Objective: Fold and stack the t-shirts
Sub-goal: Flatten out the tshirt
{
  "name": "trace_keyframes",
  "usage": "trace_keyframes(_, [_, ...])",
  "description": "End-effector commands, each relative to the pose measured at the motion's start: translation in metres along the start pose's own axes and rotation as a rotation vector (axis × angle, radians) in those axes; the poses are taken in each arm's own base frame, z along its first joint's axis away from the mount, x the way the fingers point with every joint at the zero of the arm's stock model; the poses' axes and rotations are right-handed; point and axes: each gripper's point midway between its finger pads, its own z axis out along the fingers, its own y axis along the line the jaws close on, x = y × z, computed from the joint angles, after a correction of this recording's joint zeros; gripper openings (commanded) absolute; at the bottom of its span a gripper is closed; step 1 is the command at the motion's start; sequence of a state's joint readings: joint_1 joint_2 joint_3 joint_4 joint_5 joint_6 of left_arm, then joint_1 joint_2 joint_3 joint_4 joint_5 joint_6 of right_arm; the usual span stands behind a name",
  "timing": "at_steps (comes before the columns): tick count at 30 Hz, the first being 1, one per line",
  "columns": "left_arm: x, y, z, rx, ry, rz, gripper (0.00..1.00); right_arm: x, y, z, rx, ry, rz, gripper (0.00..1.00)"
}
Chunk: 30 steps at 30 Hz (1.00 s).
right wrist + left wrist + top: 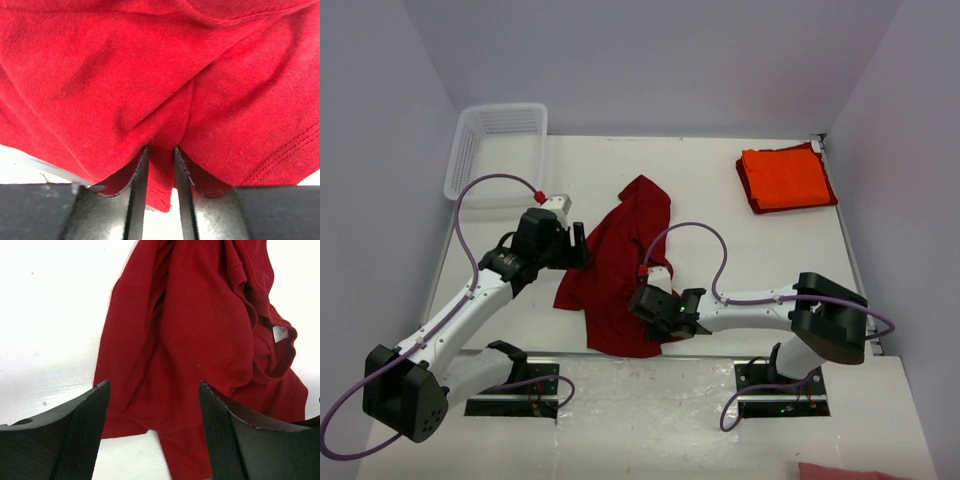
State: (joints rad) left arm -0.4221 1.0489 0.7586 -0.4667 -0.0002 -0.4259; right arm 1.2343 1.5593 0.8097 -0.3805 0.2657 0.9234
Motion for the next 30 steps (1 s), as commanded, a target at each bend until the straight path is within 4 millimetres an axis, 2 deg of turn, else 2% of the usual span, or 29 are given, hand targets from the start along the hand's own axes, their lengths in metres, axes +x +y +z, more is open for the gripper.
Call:
trace_keyframes(1, [-0.006, -0.006, -0.007, 0.023, -0.02, 0.02, 0.73, 0.001, 0.012, 0.001, -0.022, 0.004, 0.009, 0.26])
trace_keyframes(2, [-0.006, -0.005, -0.007, 0.022, -0.019, 0.022, 0.73, 0.002, 0.014, 0.0, -0.024, 0.004, 0.007, 0.25])
trace_keyframes(4, [-0.007, -0.006, -0.007, 0.023, -0.021, 0.022, 0.73, 0.003, 0.014, 0.001, -0.02, 0.005, 0.006, 0.15])
trace_keyframes(6, [-0.006, -0.005, -0.007, 0.02, -0.018, 0.022, 0.73, 0.002, 0.012, 0.0, -0.007, 0.002, 0.007, 0.0])
trace_keyframes(8, [-0.006, -0.004, -0.006, 0.016, -0.016, 0.019, 0.73, -0.004, 0.014, -0.004, 0.005, -0.015, 0.003, 0.0])
trace_keyframes(9, [-0.006, -0.001, -0.005, -0.001, -0.018, 0.019, 0.73, -0.008, 0.003, -0.007, 0.065, -0.038, -0.012, 0.0])
trace_keyframes(10, [-0.004, 0.003, -0.003, -0.03, -0.008, 0.014, 0.73, -0.017, 0.0, -0.015, 0.09, -0.063, -0.015, 0.0])
trace_keyframes(11, [-0.003, 0.007, -0.001, -0.056, 0.003, 0.01, 0.74, -0.033, 0.005, -0.026, 0.102, -0.105, -0.01, 0.0])
trace_keyframes(12, [-0.003, 0.014, 0.0, -0.1, 0.011, -0.004, 0.75, -0.041, -0.013, -0.038, 0.189, -0.132, -0.041, 0.0])
trace_keyframes(13, [0.002, 0.018, 0.004, -0.13, 0.053, -0.006, 0.77, -0.056, -0.012, -0.059, 0.192, -0.165, -0.045, 0.0])
trace_keyframes(15, [0.008, 0.026, 0.013, -0.182, 0.091, -0.034, 0.8, -0.076, -0.013, -0.08, 0.192, -0.231, -0.063, 0.0])
trace_keyframes(16, [0.011, 0.027, 0.015, -0.192, 0.105, -0.046, 0.8, -0.084, -0.011, -0.091, 0.173, -0.252, -0.066, 0.0])
trace_keyframes(17, [0.013, 0.028, 0.018, -0.195, 0.117, -0.061, 0.8, -0.098, -0.006, -0.11, 0.134, -0.292, -0.048, 0.0])
trace_keyframes(20, [0.022, 0.019, 0.027, -0.139, 0.152, -0.101, 0.77, -0.121, -0.005, -0.143, 0.106, -0.356, -0.064, 0.0])
trace_keyframes(25, [0.029, 0.007, 0.029, -0.073, 0.18, -0.14, 0.74, -0.154, -0.012, -0.17, 0.107, -0.426, -0.083, 0.0])
trace_keyframes(30, [0.028, 0.005, 0.022, -0.062, 0.168, -0.141, 0.75, -0.195, -0.043, -0.182, 0.187, -0.478, -0.057, 0.0])
